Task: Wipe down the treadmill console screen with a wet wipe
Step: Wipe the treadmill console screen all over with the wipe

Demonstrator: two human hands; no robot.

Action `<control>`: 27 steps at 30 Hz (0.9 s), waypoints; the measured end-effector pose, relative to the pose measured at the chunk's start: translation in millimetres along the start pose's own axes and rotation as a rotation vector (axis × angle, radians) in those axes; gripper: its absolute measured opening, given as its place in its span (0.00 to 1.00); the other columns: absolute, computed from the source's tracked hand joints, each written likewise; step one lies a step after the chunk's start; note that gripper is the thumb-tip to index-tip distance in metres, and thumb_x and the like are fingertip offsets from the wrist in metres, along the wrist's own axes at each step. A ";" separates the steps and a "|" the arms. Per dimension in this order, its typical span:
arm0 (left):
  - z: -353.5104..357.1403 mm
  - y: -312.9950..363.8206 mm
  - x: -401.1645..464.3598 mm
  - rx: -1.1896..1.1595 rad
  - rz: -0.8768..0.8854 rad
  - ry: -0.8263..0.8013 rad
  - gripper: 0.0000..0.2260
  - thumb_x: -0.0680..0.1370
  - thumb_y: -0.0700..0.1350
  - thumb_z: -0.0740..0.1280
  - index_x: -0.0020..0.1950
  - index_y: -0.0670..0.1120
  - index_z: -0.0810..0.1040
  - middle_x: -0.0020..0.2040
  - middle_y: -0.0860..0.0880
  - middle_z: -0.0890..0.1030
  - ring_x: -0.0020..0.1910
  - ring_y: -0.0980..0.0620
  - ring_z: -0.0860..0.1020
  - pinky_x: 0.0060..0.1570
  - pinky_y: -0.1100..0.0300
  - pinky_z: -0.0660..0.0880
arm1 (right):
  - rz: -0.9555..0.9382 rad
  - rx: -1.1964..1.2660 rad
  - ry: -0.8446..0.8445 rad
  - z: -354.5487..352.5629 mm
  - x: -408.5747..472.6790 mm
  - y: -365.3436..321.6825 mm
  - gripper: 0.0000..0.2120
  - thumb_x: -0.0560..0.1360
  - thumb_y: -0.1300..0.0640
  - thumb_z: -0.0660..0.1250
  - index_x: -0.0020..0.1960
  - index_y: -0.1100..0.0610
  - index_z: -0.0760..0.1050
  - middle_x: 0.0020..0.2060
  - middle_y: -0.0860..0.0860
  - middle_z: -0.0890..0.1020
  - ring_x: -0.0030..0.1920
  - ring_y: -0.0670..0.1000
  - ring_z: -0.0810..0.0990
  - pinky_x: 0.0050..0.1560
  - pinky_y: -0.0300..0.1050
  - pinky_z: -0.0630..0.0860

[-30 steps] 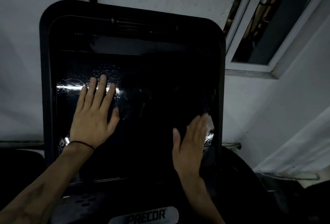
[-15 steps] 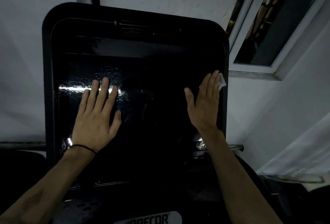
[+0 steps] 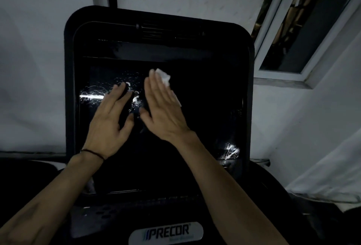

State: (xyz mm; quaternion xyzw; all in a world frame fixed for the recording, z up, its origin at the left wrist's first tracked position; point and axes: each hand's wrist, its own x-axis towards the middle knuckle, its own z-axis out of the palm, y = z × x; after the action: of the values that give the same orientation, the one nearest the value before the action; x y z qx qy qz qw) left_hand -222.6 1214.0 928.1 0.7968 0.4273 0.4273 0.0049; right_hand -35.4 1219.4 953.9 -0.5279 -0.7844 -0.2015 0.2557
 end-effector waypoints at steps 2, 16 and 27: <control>-13.7 -0.1 -6.3 0.007 0.015 0.050 0.25 0.81 0.46 0.61 0.79 0.43 0.69 0.82 0.47 0.63 0.83 0.48 0.57 0.78 0.38 0.61 | -0.057 -0.053 -0.013 2.9 -2.8 -3.9 0.35 0.82 0.46 0.53 0.81 0.65 0.50 0.82 0.61 0.48 0.82 0.56 0.45 0.80 0.56 0.51; -68.8 -53.9 -97.7 0.017 -0.404 0.083 0.30 0.84 0.52 0.56 0.83 0.41 0.58 0.85 0.48 0.53 0.84 0.49 0.54 0.79 0.41 0.61 | 0.423 0.089 0.122 16.9 41.0 -61.2 0.34 0.83 0.47 0.47 0.81 0.68 0.46 0.81 0.64 0.44 0.82 0.59 0.41 0.81 0.55 0.41; -49.7 -37.2 -106.0 -0.228 -0.534 -0.048 0.28 0.85 0.52 0.58 0.84 0.53 0.52 0.84 0.60 0.49 0.81 0.64 0.51 0.77 0.63 0.54 | -0.073 0.175 -0.023 40.3 63.2 -134.9 0.31 0.82 0.53 0.49 0.82 0.64 0.49 0.82 0.60 0.48 0.82 0.55 0.45 0.81 0.53 0.49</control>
State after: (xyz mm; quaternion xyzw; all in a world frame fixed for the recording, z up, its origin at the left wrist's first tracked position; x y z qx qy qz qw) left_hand -310.4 1147.2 874.0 0.6602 0.5709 0.4373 0.2169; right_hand -188.3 1240.1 954.6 -0.4770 -0.8205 -0.1353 0.2845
